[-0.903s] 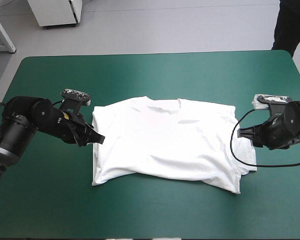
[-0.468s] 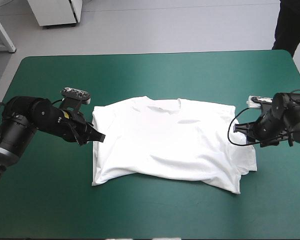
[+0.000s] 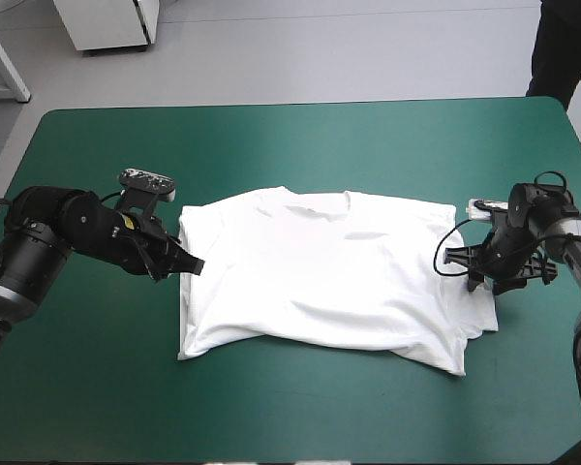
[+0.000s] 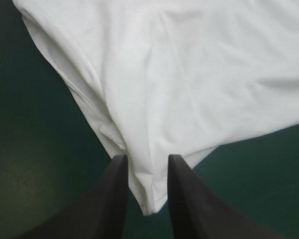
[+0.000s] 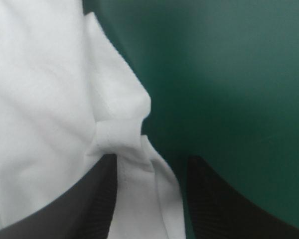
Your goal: Fold the cloth
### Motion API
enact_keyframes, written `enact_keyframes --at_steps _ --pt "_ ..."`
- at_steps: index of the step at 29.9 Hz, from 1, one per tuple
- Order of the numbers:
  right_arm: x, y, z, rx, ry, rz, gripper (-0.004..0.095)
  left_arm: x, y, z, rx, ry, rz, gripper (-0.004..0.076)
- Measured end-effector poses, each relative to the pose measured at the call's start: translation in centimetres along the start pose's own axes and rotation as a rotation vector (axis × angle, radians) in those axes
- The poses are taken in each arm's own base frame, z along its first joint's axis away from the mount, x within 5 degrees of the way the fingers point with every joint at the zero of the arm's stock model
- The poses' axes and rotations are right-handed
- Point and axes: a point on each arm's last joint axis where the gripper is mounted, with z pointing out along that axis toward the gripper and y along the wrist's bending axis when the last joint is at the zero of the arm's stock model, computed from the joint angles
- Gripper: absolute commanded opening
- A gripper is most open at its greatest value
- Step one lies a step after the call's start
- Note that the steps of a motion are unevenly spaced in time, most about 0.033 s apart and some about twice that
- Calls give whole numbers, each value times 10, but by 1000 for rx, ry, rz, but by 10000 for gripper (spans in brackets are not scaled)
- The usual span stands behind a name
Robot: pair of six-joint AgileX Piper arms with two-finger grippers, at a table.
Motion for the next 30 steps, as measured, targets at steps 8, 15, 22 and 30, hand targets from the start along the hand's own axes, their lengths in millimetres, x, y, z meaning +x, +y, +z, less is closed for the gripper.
enact_keyframes --at_steps 8,15,22,30 --pt "-1 2 11 -33 44 20 -10 0 0 0 0 0 0 202" --pt "3 4 1 -49 48 24 -17 0 0 0 0 0 0 202" --pt "2 13 -49 -134 -76 13 -17 0 0 0 0 -1 0 202" --pt "9 50 -59 -251 -71 -89 -17 -1 0 0 -1 -8 0 202"
